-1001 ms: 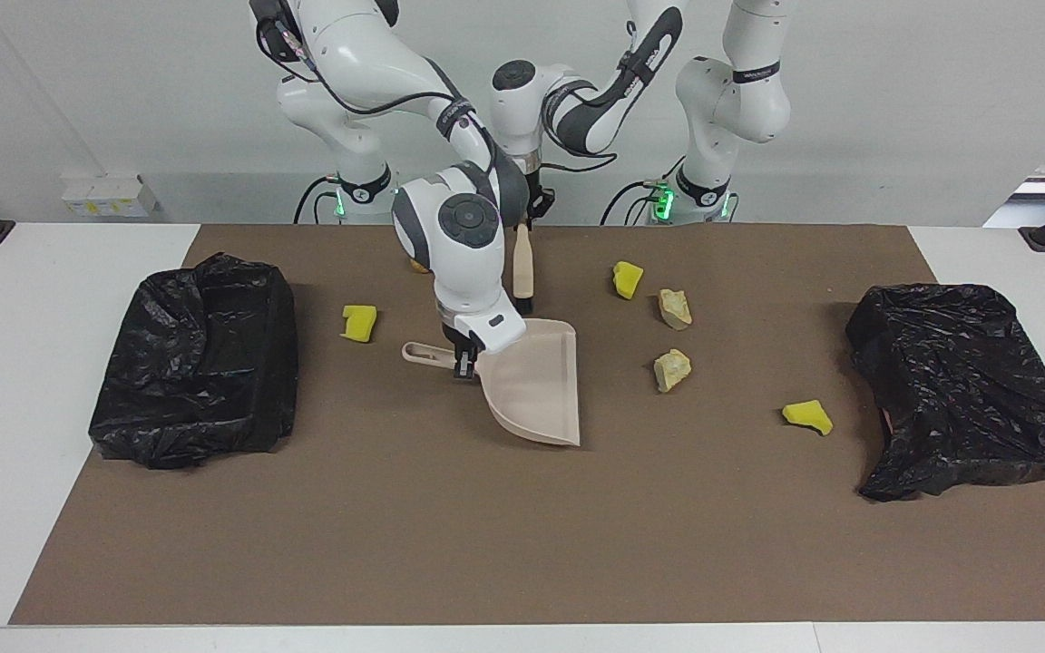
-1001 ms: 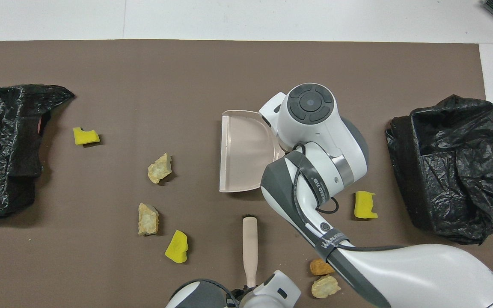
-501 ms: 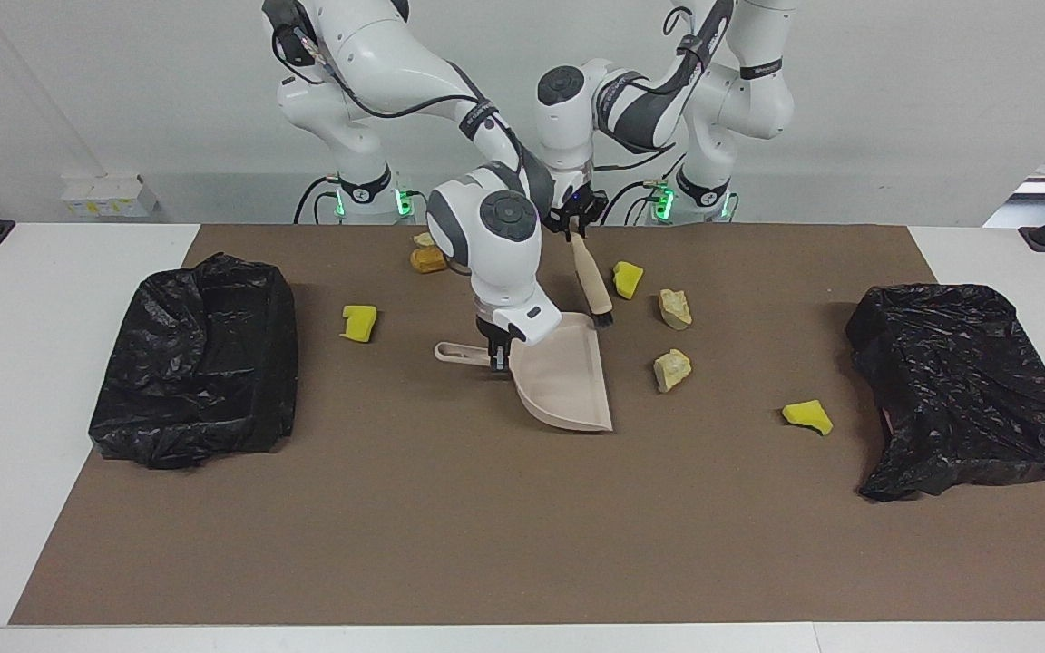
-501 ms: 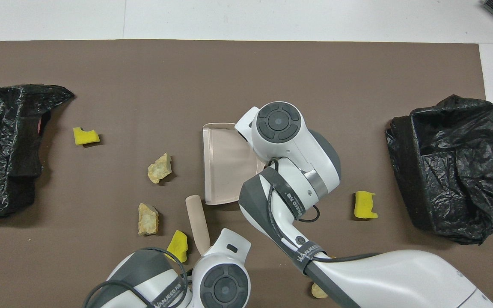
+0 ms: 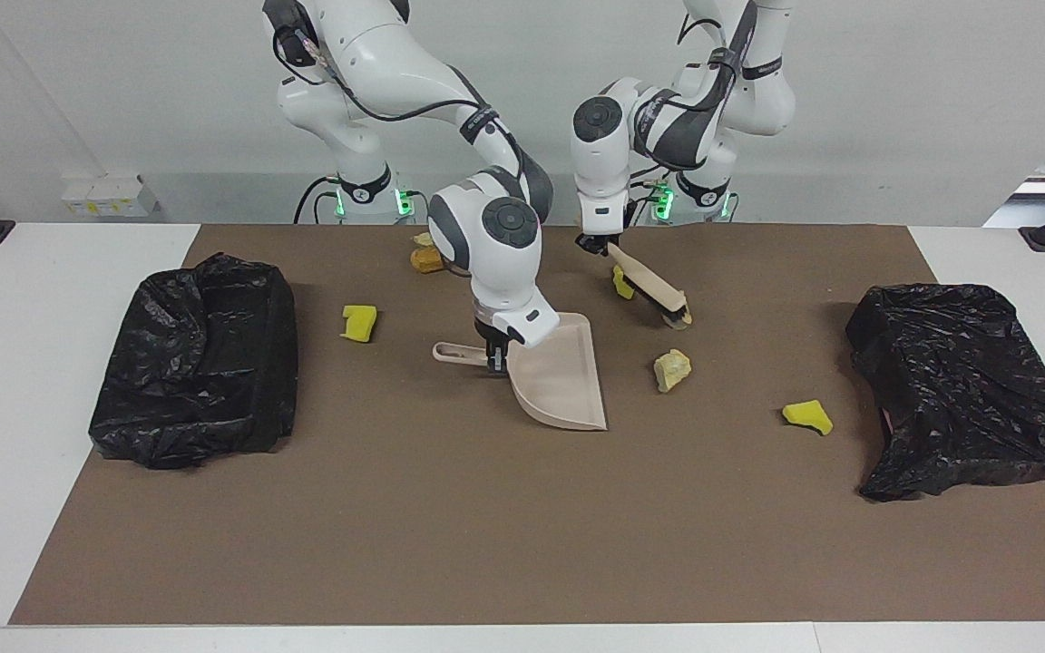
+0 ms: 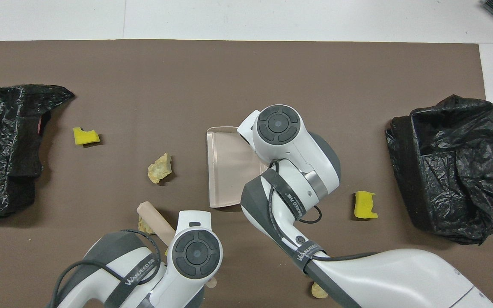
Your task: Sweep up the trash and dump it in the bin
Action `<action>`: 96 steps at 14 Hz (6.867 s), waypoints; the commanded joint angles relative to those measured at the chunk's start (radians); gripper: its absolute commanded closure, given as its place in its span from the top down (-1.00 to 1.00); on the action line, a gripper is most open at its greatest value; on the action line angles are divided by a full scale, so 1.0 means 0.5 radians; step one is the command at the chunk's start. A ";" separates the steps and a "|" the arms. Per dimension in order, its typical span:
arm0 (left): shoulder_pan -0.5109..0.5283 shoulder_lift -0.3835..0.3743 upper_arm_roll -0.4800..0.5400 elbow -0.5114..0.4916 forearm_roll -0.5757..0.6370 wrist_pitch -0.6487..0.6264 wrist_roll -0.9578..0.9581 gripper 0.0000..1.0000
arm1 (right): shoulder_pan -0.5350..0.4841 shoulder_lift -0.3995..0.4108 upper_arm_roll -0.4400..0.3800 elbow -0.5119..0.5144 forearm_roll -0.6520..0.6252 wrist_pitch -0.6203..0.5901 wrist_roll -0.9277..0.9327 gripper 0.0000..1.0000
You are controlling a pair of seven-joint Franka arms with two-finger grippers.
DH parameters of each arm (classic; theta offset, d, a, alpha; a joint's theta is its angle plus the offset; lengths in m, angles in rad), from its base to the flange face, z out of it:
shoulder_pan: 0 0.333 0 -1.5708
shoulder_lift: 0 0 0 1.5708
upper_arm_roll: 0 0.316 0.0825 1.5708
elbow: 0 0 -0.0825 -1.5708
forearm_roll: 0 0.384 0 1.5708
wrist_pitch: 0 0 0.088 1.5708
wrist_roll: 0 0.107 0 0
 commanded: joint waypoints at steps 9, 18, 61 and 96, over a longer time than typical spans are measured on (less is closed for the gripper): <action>0.235 -0.009 -0.022 -0.086 -0.423 0.027 -0.624 -1.00 | -0.021 -0.065 0.019 -0.144 -0.042 0.115 0.047 -1.00; 0.590 0.328 -0.022 0.251 -0.463 0.524 -0.061 -1.00 | 0.007 -0.148 0.016 -0.341 -0.051 0.281 0.065 -1.00; 1.726 0.470 -0.016 0.581 0.362 0.168 2.900 -1.00 | 0.007 -0.145 0.016 -0.338 -0.048 0.281 0.084 -1.00; 0.751 0.255 -0.025 0.129 -0.138 0.524 2.297 -1.00 | 0.001 -0.145 0.016 -0.338 -0.048 0.274 0.114 -1.00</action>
